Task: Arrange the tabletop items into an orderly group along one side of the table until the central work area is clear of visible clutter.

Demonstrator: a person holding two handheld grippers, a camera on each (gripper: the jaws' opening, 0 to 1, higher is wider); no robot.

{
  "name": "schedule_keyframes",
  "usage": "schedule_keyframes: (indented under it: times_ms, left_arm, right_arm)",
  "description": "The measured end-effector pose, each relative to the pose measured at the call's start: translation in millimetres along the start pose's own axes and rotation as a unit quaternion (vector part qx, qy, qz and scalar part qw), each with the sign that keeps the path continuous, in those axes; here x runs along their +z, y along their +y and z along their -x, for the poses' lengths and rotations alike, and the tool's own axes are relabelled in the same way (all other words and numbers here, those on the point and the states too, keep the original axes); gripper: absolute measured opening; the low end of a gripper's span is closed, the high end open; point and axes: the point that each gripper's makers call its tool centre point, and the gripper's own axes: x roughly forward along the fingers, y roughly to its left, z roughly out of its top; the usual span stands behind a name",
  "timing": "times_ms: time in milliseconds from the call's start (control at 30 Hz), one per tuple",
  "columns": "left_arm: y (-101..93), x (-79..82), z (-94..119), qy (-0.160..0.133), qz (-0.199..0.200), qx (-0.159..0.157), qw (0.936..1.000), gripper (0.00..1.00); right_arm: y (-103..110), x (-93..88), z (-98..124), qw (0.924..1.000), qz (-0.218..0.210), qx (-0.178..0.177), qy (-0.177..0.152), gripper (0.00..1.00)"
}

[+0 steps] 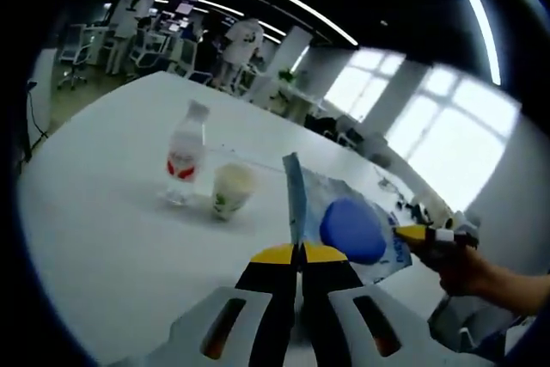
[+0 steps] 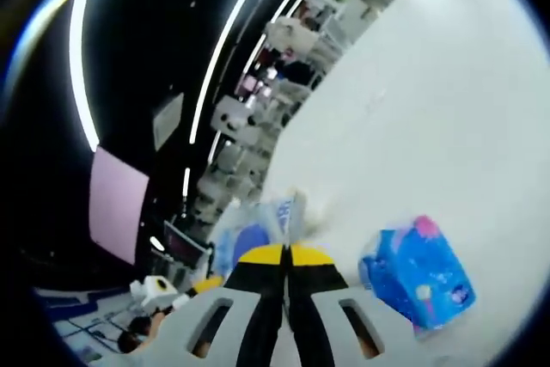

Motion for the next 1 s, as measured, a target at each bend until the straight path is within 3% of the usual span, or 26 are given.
schedule_keyframes:
  times_ms: [233,500,1000]
  left_arm:
    - [-21.1,5.6,-32.7,0.006,-0.013,-0.002,0.9999,0.00]
    - [-26.0,8.4,-60.2,0.020,-0.019,0.001,0.9996,0.00]
    - [-24.2,7.3,-92.6,0.031,-0.022,0.008,0.9993,0.00]
  right_arm:
    - [-17.2,26.2,7.9,0.9998,-0.016,0.004,-0.008,0.00]
    - [-26.0,54.1,2.6,0.9998,-0.007,0.007,-0.015,0.00]
    - [-40.9,75.5,-4.7,0.9996,-0.012,0.002,-0.025,0.00]
